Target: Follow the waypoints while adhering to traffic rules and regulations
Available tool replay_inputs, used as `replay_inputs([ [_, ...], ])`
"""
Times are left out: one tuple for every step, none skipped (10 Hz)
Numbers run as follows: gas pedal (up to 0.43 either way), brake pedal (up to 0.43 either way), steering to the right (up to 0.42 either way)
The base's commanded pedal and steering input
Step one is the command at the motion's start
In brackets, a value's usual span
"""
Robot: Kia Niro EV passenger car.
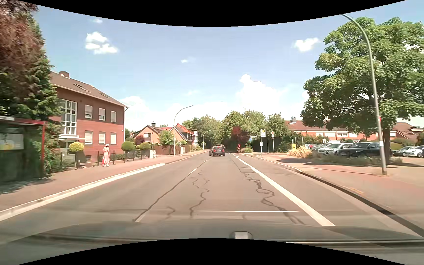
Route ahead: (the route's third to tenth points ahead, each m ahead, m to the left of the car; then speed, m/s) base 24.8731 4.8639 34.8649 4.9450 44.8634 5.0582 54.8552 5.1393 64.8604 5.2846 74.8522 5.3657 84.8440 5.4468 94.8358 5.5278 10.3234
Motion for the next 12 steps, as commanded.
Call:
replay_inputs([
  [0.098, 0.018, -0.001],
  [0.098, 0.018, -0.002],
  [0.098, 0.018, -0.002],
  [0.13, 0.018, -0.002],
  [0.15, 0.018, -0.002],
  [0.15, 0.018, -0.002],
  [0.15, 0.018, -0.001],
  [0.15, 0.018, -0.002],
  [0.15, 0.018, -0.002],
  [0.15, 0.018, -0.001],
  [0.15, 0.018, -0.001],
  [0.15, 0.018, -0.001],
])
